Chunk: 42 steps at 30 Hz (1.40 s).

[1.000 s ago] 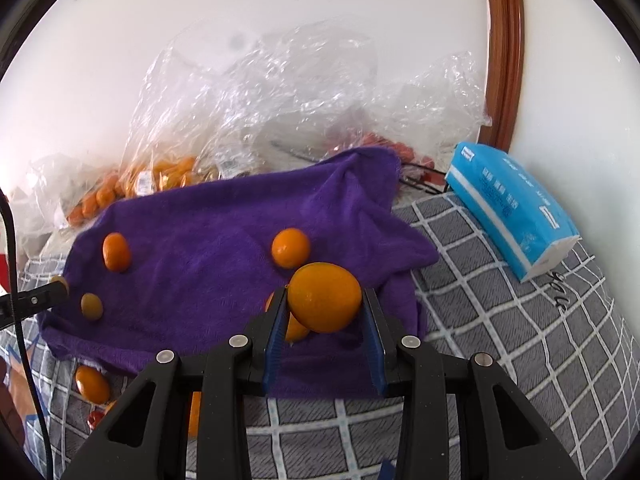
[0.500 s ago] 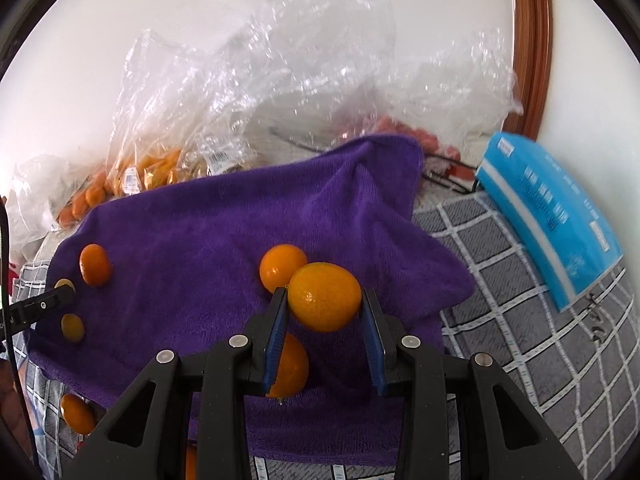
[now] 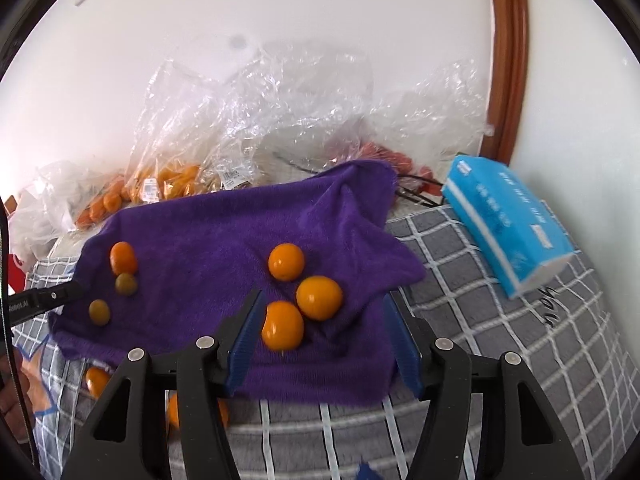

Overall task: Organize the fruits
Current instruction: 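Lower both tools onto the towel and open them to release the fruits, then grasp a large orange in front of the towel with the right tool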

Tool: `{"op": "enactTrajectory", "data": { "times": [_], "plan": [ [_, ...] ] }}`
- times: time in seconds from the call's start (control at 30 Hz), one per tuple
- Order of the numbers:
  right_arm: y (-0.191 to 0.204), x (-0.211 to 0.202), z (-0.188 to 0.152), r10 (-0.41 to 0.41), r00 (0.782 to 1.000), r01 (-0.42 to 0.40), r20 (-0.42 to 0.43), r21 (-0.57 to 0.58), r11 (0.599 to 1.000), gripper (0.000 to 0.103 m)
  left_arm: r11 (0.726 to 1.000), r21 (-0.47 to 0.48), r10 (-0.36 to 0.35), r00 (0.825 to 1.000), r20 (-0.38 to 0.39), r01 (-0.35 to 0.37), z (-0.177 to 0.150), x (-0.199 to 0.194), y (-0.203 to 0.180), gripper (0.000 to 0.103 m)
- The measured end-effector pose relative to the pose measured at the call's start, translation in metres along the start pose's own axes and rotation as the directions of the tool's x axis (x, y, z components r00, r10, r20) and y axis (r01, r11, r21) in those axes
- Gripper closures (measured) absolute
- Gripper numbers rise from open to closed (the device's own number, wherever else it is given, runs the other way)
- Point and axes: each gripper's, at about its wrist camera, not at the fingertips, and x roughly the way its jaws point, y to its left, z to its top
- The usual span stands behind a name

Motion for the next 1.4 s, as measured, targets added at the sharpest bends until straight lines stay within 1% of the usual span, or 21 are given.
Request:
{"op": "enactTrajectory", "data": {
  "times": [0.07,0.1,0.23,0.3,0.4,0.5,0.63,0.67,0.73,0.83,0.87,0.97,1.03,1.07,1.13,1.2,1.23,1.27,1.3,1.4],
  "plan": [
    [0.004,-0.009,-0.007,-0.016,1.0,0.016,-0.009,-0.02,1.0,0.043,0.999,0.032,0.002,1.0,0.028,-0.003,-0.011,-0.012,0.001,0.069],
    [0.006,-0.012,-0.01,-0.02,1.0,0.02,-0.01,-0.025,1.0,0.043,0.999,0.048,0.022,0.999,0.038,-0.024,-0.017,-0.017,0.001,0.069],
    [0.014,-0.029,-0.026,-0.027,0.999,0.028,0.023,-0.042,0.999,0.043,0.996,0.072,0.054,0.998,0.038,-0.056,-0.041,-0.028,0.007,0.07],
    [0.018,-0.031,-0.032,0.002,1.0,-0.002,0.016,-0.041,0.999,0.043,0.995,0.065,0.075,0.997,0.026,-0.077,-0.053,-0.03,0.014,0.07],
    [0.028,-0.025,-0.04,0.059,0.998,-0.061,-0.038,-0.059,0.996,0.043,0.991,0.054,0.123,0.992,0.014,-0.123,-0.067,-0.031,0.023,0.071],
    [0.038,-0.02,-0.051,0.081,0.996,-0.085,-0.047,-0.083,0.993,0.043,0.993,0.064,0.105,0.994,-0.027,-0.103,-0.081,-0.032,0.032,0.071],
    [0.047,-0.012,-0.059,0.126,0.99,-0.131,-0.063,-0.079,0.988,0.043,0.989,0.069,0.133,0.991,-0.013,-0.132,-0.095,-0.033,0.042,0.071],
    [0.049,-0.009,-0.059,0.134,0.989,-0.139,-0.067,-0.075,0.987,0.043,0.989,0.066,0.131,0.991,-0.019,-0.13,-0.097,-0.032,0.045,0.071],
    [0.053,-0.005,-0.06,0.145,0.987,-0.15,-0.075,-0.071,0.986,0.043,0.992,0.058,0.113,0.994,-0.001,-0.113,-0.1,-0.033,0.049,0.07],
    [0.057,0.002,-0.059,0.158,0.983,-0.164,-0.09,-0.059,0.985,0.046,0.991,0.071,0.112,0.994,0.002,-0.112,-0.102,-0.033,0.049,0.07],
    [0.057,0.003,-0.059,0.166,0.981,-0.172,-0.1,-0.053,0.984,0.046,0.99,0.077,0.114,0.993,0.006,-0.114,-0.103,-0.033,0.048,0.069],
    [0.056,0.005,-0.059,0.176,0.979,-0.181,-0.098,-0.046,0.982,0.046,0.985,0.126,0.12,0.992,0.024,-0.122,-0.109,-0.033,0.041,0.063],
    [0.057,0.008,-0.059,0.198,0.975,-0.203,-0.105,-0.041,0.978,0.046,0.976,0.163,0.143,0.989,0.03,-0.146,-0.112,-0.032,0.035,0.06],
    [0.058,0.01,-0.059,0.207,0.972,-0.212,-0.111,-0.04,0.976,0.046,0.975,0.17,0.141,0.99,0.027,-0.144,-0.113,-0.031,0.034,0.057],
    [0.06,0.012,-0.061,0.224,0.967,-0.23,-0.118,-0.038,0.972,0.046,0.974,0.174,0.14,0.99,0.026,-0.142,-0.113,-0.031,0.033,0.057],
    [0.062,0.014,-0.062,0.246,0.961,-0.252,-0.126,-0.037,0.967,0.05,0.978,0.162,0.125,0.992,0.026,-0.127,-0.113,-0.033,0.037,0.057],
    [0.063,0.013,-0.062,0.263,0.956,-0.269,-0.127,-0.032,0.963,0.058,0.981,0.155,0.114,0.993,0.027,-0.117,-0.113,-0.033,0.038,0.057],
    [0.063,0.012,-0.062,0.274,0.953,-0.28,-0.128,-0.029,0.96,0.064,0.983,0.148,0.105,0.994,0.027,-0.108,-0.112,-0.034,0.04,0.057],
    [0.064,0.01,-0.062,0.269,0.954,-0.275,-0.128,-0.032,0.961,0.064,0.986,0.138,0.093,0.995,0.027,-0.096,-0.112,-0.034,0.041,0.057],
    [0.062,-0.001,-0.064,0.214,0.972,-0.22,-0.098,-0.051,0.974,0.064,0.99,0.121,0.068,0.997,0.028,-0.071,-0.113,-0.036,0.045,0.056]
  ]
}}
